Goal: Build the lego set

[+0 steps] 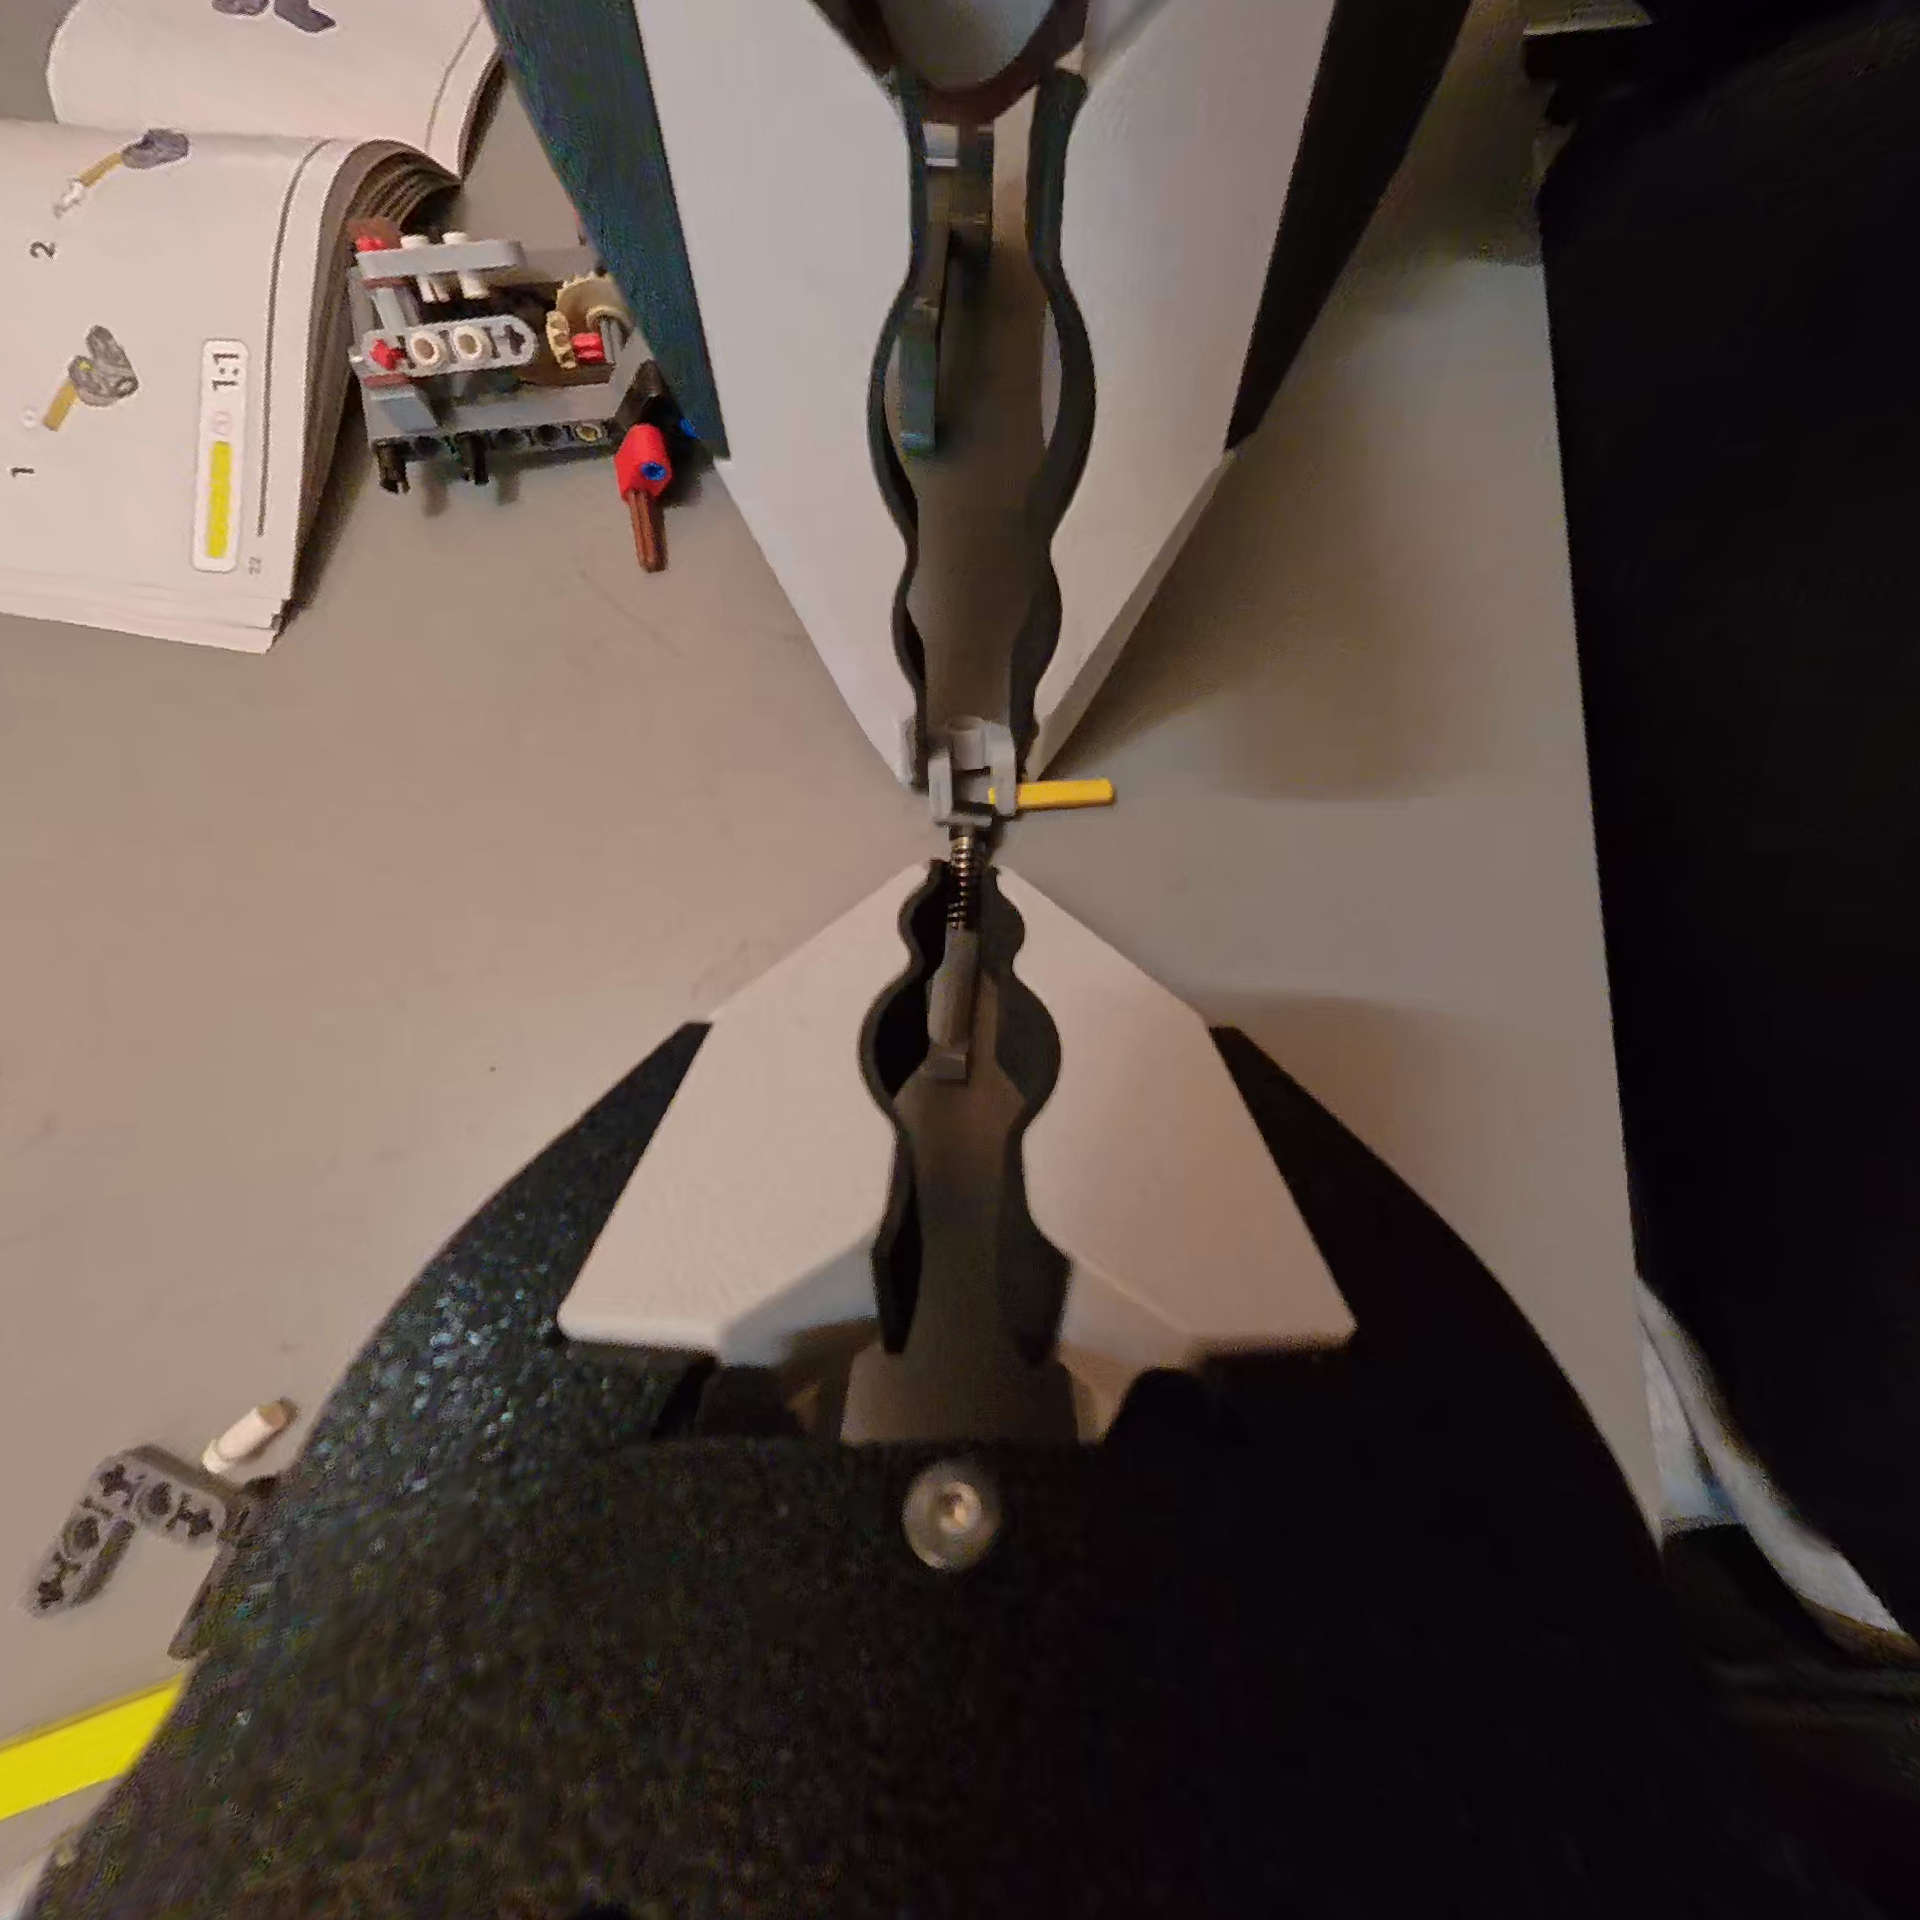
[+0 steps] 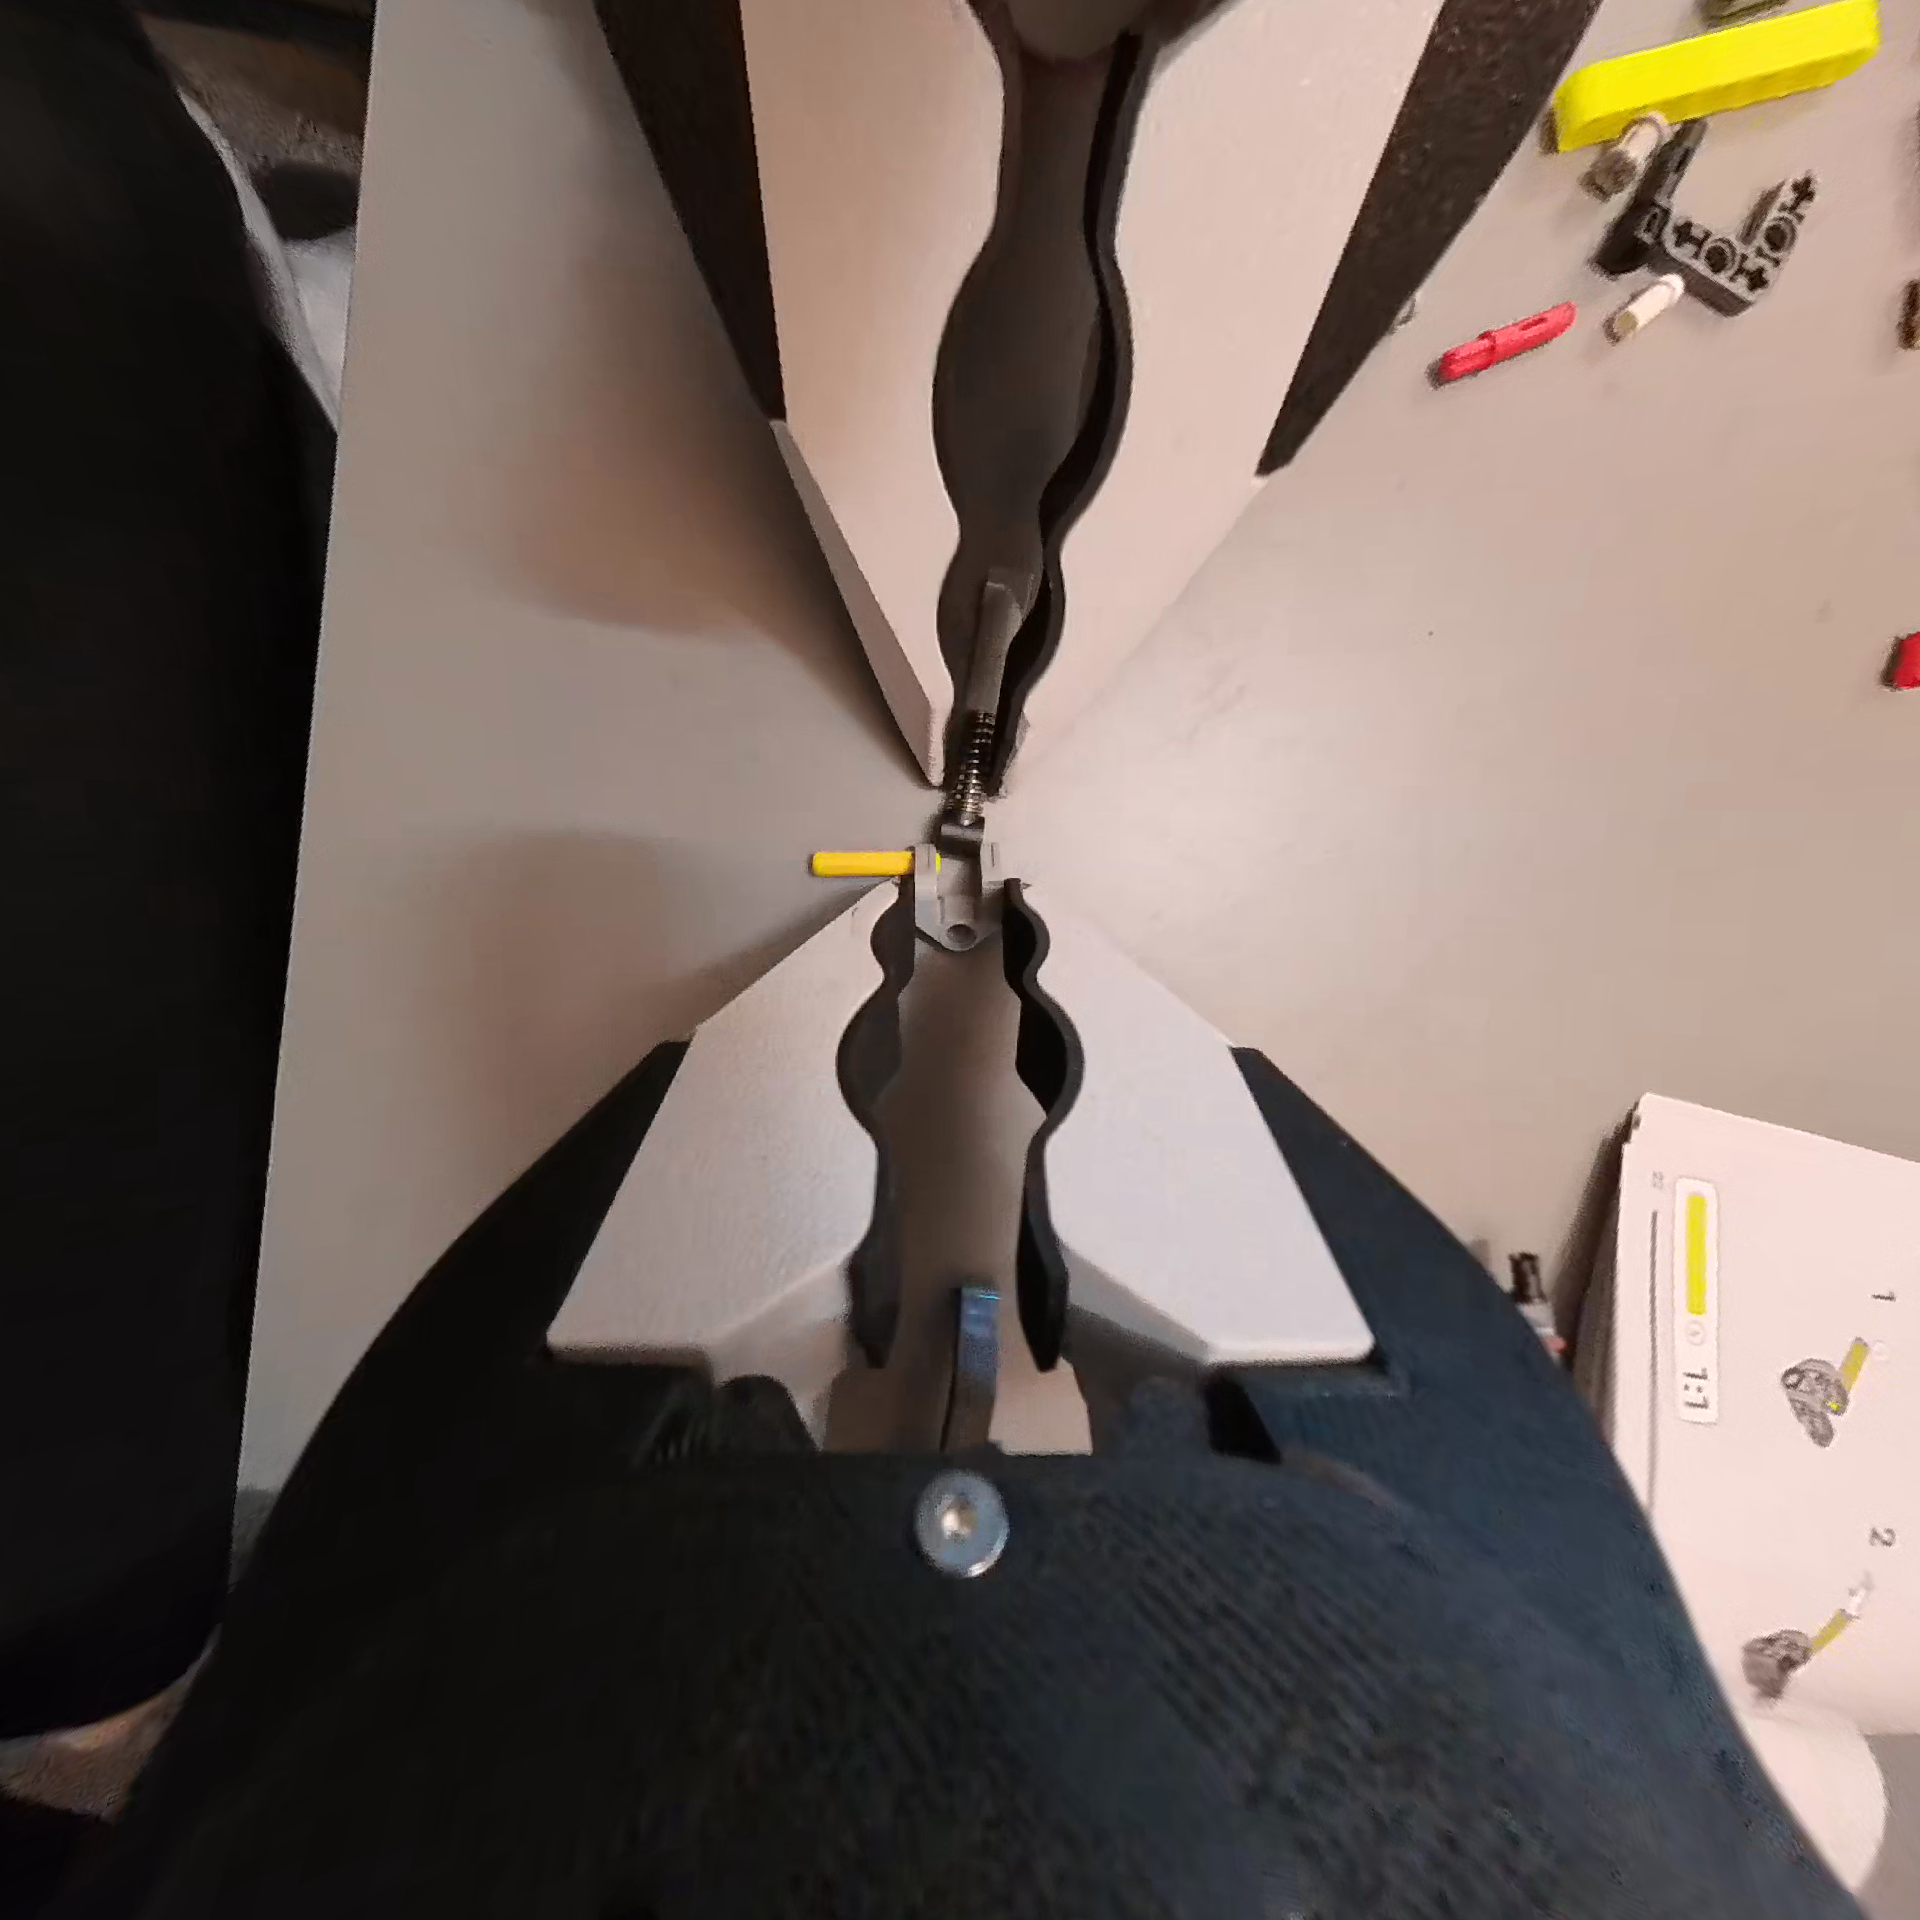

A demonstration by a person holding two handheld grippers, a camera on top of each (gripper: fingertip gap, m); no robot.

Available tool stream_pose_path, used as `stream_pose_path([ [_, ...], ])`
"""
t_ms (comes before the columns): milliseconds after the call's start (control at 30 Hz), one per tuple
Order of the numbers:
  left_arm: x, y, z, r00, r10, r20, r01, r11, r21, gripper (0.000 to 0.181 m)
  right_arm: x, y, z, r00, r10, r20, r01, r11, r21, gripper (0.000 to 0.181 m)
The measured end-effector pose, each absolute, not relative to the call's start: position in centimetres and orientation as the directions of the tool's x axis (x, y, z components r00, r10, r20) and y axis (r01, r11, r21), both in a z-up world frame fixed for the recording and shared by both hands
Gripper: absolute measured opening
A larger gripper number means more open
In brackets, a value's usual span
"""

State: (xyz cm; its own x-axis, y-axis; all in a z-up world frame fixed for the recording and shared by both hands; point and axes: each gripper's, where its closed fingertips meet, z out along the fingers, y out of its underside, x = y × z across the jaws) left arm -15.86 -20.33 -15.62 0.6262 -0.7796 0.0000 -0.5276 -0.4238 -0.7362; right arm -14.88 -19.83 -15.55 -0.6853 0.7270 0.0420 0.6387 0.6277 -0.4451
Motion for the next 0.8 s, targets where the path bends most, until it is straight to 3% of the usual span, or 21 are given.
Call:
stream_pose_path([
  [367,-15.84,-20.0,-15.63,0.758,-0.653,0.008,-0.44,-0.52,-0.732,0.003,-15.04,-19.55,-15.58,-0.668,0.743,0.042,0.668,0.623,-0.407,0.014],
  [800,-16.06,-19.55,-15.56,0.727,-0.678,-0.111,-0.522,-0.44,-0.731,0.003,-15.23,-19.39,-15.63,-0.68,0.734,-0.007,0.671,0.617,-0.412,0.014],
])
